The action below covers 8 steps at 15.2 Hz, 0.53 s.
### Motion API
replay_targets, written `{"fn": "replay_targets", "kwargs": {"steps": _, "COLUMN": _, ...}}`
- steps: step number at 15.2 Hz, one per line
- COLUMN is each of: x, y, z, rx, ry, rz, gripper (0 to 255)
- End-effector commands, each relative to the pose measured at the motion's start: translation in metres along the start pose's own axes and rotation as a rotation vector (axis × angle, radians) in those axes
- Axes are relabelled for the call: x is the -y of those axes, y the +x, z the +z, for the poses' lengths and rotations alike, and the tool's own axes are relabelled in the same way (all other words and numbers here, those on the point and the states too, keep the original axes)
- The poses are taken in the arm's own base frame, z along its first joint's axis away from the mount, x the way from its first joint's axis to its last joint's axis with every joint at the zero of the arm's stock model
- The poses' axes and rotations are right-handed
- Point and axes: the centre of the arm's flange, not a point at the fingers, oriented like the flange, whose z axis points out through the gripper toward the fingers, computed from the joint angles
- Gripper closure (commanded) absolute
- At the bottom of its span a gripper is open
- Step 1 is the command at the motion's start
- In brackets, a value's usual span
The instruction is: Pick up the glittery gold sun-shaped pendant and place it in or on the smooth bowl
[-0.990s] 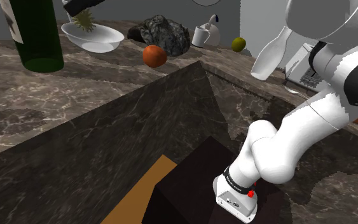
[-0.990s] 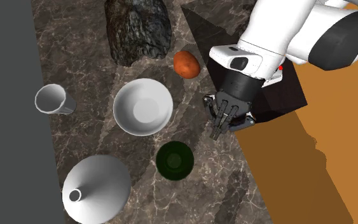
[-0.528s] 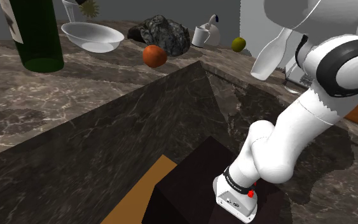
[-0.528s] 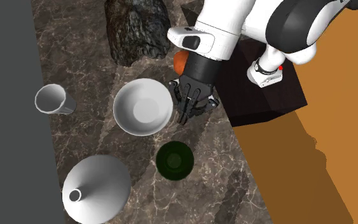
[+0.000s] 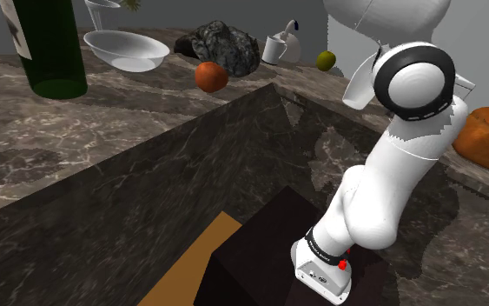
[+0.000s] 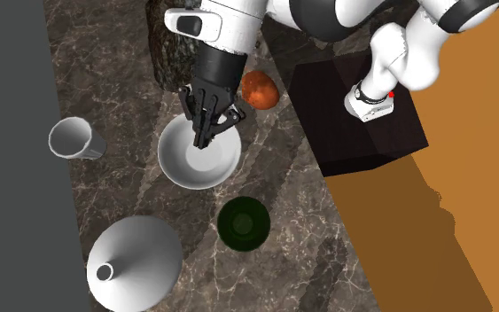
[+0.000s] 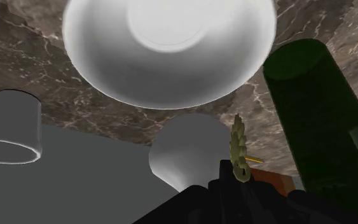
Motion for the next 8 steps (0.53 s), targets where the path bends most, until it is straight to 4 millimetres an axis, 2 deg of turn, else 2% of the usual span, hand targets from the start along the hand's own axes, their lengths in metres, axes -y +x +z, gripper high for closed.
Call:
{"fn": "replay_targets", "kwargs": {"steps": 1, "x": -0.025, "y": 0.005, "z": -0.001, "rx": 0.000, "ry": 0.001, "rz": -0.002, "gripper": 255}}
{"fn": "replay_targets", "kwargs": {"steps": 2, "x": -0.036, "y": 0.007, "z": -0.001, "rx": 0.000, "ry": 0.001, "rz": -0.002, "gripper": 255}}
{"fn": "replay_targets", "kwargs": {"steps": 8, "x": -0.041, "y": -0.016, "z": 0.020, "rx": 0.000, "ry": 0.001, "rz": -0.002, "gripper": 255}}
